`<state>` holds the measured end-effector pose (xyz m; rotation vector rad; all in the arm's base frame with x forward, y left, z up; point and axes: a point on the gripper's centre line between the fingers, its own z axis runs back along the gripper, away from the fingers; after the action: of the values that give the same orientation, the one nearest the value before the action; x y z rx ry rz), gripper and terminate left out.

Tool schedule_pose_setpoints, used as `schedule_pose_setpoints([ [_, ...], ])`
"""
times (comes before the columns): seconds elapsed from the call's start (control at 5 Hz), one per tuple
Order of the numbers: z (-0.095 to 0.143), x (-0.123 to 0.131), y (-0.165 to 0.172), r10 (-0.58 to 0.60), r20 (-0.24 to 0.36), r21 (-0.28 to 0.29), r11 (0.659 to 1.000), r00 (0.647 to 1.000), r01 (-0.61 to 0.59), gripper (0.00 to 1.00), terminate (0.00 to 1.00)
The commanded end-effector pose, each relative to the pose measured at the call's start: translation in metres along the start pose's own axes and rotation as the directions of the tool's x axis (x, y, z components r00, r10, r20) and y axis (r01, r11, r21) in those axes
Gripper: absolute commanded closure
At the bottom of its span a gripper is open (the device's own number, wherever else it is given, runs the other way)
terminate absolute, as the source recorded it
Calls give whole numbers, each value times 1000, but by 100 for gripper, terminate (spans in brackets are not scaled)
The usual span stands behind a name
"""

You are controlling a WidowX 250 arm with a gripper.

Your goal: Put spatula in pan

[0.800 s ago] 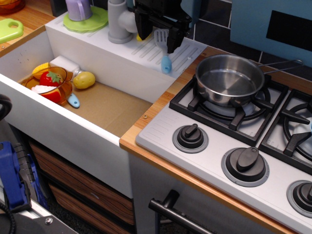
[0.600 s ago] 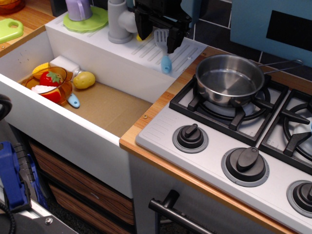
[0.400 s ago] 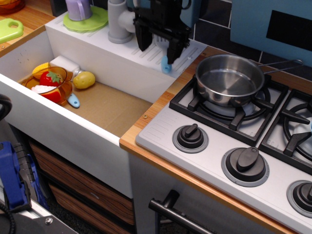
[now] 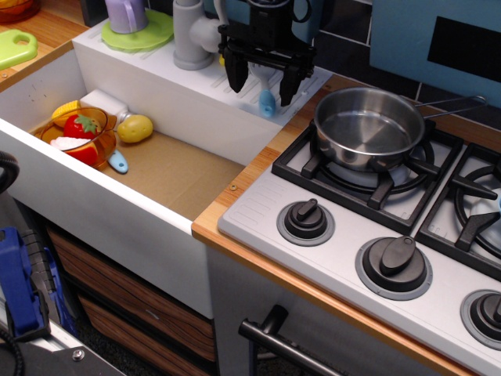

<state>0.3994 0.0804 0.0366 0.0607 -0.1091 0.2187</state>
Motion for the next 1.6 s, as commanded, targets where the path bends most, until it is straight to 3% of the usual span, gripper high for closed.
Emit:
schedule_pose_setpoints([
  [0.0,18,21,0,62,52,-8,998,997,-62,0,0],
  [0.4,1,17,-3,94,72,-2,996,993,-94,0,0],
  [0.8,-14,0,1,82,88,39,996,993,-86,0,0],
  [1.0,-16,10,-1,95,63,19,995,993,-96,100,0],
  [1.4,1,4,2,115,61,41,992,992,-117,100,0],
])
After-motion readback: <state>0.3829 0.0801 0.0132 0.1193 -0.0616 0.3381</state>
